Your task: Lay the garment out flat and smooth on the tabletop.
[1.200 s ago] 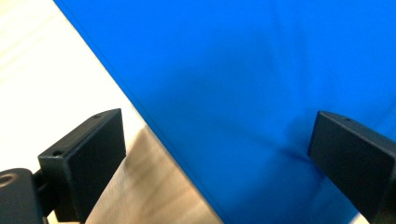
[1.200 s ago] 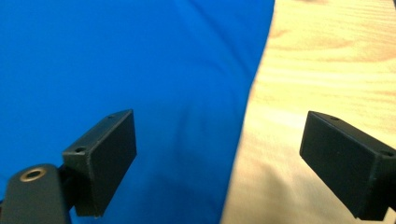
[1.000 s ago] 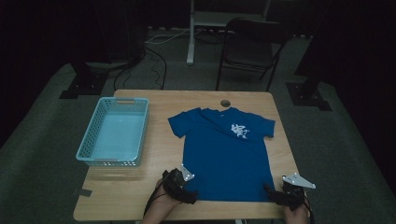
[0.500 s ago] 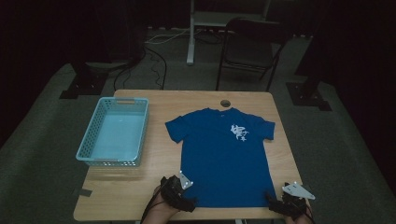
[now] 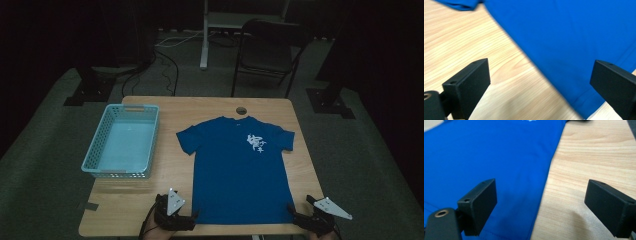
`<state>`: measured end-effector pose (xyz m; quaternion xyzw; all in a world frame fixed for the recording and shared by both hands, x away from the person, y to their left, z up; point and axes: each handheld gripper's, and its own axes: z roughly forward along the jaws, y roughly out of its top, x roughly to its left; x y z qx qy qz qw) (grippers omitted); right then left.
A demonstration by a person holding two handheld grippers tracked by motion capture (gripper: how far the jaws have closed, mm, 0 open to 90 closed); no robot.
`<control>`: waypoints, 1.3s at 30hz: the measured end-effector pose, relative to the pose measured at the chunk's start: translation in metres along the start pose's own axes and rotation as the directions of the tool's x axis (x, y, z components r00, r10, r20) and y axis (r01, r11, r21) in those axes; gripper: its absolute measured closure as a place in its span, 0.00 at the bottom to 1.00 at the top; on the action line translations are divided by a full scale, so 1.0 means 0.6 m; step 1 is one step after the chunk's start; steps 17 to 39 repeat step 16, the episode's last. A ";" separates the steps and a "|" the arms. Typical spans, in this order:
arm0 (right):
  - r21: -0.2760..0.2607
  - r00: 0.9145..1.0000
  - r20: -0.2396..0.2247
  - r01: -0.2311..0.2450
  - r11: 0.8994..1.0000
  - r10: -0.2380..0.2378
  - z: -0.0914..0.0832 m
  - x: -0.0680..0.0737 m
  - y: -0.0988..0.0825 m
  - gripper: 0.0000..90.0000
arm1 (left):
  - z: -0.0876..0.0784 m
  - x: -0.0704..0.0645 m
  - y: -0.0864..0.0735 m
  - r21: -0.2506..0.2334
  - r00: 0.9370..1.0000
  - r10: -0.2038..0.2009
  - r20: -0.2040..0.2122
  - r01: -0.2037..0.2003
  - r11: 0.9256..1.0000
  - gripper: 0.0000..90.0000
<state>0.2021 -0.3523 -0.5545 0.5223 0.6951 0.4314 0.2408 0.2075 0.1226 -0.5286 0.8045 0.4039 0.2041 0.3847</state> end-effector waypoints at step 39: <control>0.019 1.000 -0.006 -0.007 1.000 0.007 0.012 -0.005 -0.011 0.12 | -0.030 0.007 -0.036 -0.138 0.991 0.009 -0.132 -0.027 0.990 0.00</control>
